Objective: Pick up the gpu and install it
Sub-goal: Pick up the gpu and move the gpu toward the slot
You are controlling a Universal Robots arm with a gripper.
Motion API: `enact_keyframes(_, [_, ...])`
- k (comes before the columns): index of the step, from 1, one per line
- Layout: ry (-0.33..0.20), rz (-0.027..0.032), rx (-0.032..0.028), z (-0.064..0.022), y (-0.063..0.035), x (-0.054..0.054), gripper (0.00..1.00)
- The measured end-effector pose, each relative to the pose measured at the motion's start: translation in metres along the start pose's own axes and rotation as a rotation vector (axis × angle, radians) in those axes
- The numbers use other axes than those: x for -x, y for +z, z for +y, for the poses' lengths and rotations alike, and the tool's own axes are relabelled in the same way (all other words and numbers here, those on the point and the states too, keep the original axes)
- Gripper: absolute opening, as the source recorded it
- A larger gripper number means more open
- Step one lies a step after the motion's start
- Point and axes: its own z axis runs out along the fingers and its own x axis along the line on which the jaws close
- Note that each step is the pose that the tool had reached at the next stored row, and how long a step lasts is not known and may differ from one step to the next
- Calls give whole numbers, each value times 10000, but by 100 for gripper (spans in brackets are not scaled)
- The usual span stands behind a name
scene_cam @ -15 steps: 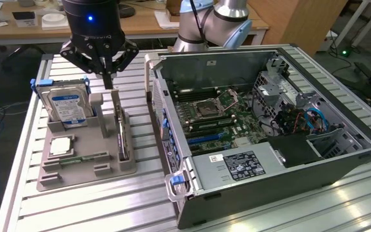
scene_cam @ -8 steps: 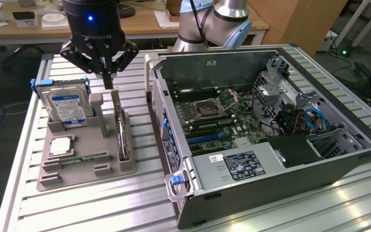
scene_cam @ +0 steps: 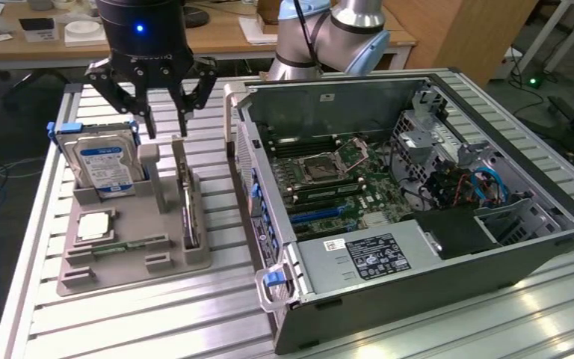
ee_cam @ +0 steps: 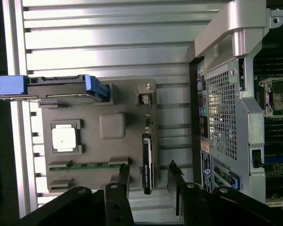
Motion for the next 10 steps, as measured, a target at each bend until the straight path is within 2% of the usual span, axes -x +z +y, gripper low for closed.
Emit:
enact_keyframes(3, [0,0,0,0,0,0,53])
enact_keyframes(5, [-6,0,0,0,0,0,64])
enact_keyframes(6, [-37,2,0,0,1,0,64])
enact_keyframes(7, [-84,5,1,1,2,0,71])
enact_keyframes(10, [-322,24,3,1,10,0,71])
